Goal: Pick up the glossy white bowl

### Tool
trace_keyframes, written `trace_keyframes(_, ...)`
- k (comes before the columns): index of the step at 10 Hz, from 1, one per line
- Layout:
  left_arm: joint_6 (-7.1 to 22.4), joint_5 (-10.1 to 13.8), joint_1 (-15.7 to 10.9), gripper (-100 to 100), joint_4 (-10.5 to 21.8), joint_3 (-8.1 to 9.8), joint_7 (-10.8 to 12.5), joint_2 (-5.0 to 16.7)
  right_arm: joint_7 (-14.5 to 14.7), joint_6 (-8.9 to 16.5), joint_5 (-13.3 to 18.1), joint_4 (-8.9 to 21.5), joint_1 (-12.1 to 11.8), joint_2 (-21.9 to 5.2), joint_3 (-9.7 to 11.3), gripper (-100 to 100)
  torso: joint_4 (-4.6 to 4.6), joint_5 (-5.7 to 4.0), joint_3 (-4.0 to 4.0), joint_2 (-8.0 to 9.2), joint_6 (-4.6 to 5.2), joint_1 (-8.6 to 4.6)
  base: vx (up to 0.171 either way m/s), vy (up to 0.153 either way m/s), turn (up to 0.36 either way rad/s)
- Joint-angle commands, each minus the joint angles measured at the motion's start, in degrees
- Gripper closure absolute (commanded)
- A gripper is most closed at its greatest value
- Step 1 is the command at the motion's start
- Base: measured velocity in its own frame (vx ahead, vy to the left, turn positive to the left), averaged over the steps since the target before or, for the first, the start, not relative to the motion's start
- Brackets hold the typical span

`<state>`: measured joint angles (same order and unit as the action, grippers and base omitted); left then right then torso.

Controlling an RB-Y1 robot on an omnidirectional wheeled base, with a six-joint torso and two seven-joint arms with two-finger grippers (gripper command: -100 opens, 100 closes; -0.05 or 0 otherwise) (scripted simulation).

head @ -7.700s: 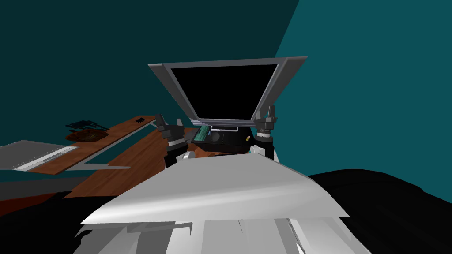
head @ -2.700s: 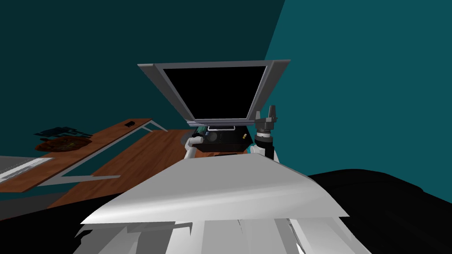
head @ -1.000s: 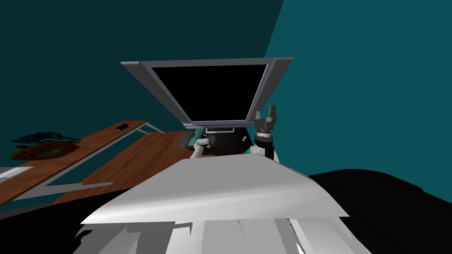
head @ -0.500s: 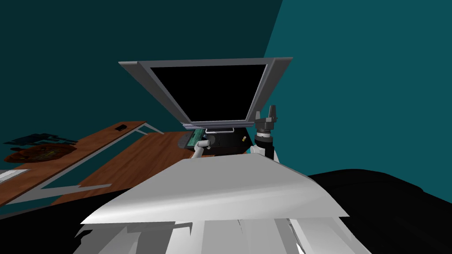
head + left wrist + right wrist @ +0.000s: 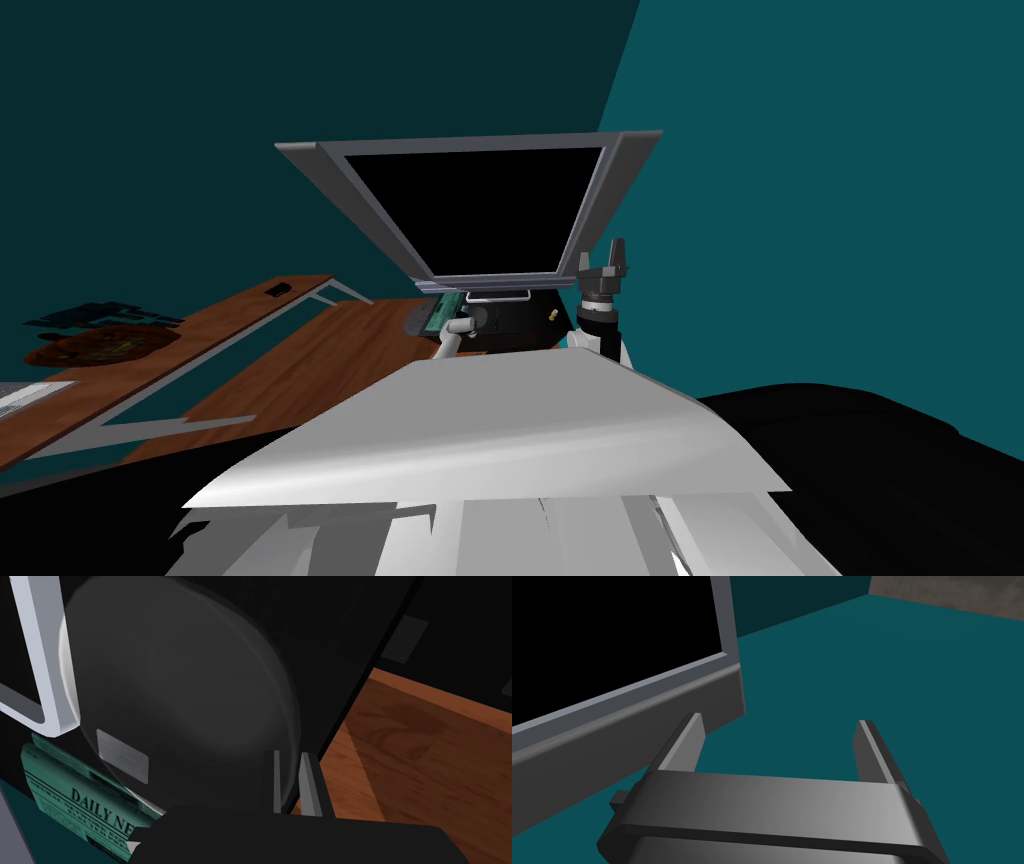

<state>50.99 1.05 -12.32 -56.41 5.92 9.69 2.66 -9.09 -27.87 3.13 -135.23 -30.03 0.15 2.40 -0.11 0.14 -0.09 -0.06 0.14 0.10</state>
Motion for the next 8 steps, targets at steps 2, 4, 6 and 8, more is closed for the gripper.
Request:
trace_keyframes(2, 0.0, 0.0, 0.0, 0, 0.0, 0.02, 0.0, 0.1, 0.0, 0.0, 0.0, 0.0, 0.0, 0.0, 0.0, 0, -0.04, 0.06, -0.04, -0.04, 0.03, -0.01, 0.0, 0.0, 0.0)
trace_keyframes(4, 3.0, -0.1, -0.2, 100, -2.4, -0.19, 0.1, -0.2, 0.0, 0.0, 0.0, 0.0, 0.0, 0.0, 0.0, 0, -0.04, 0.07, -0.06, -0.08, 0.06, -0.05, -0.003, -0.004, 0.01)
trace_keyframes(6, 5.2, -0.1, -0.4, 100, -4.4, -0.16, 0.2, -0.2, 0.0, 0.0, 0.0, 0.0, 0.0, 0.0, 0.0, 0, 0.0, 0.02, -0.01, -0.02, 0.01, -0.12, -0.008, -0.014, 0.031)
trace_keyframes(8, 5.1, -0.2, 0.0, 0, -4.7, -0.27, 0.1, -0.3, 0.0, 0.0, 0.0, 0.0, 0.0, 0.0, 0.0, 0, 0.01, 0.01, 0.0, -0.01, 0.0, -0.13, 0.0, -0.003, -0.001)
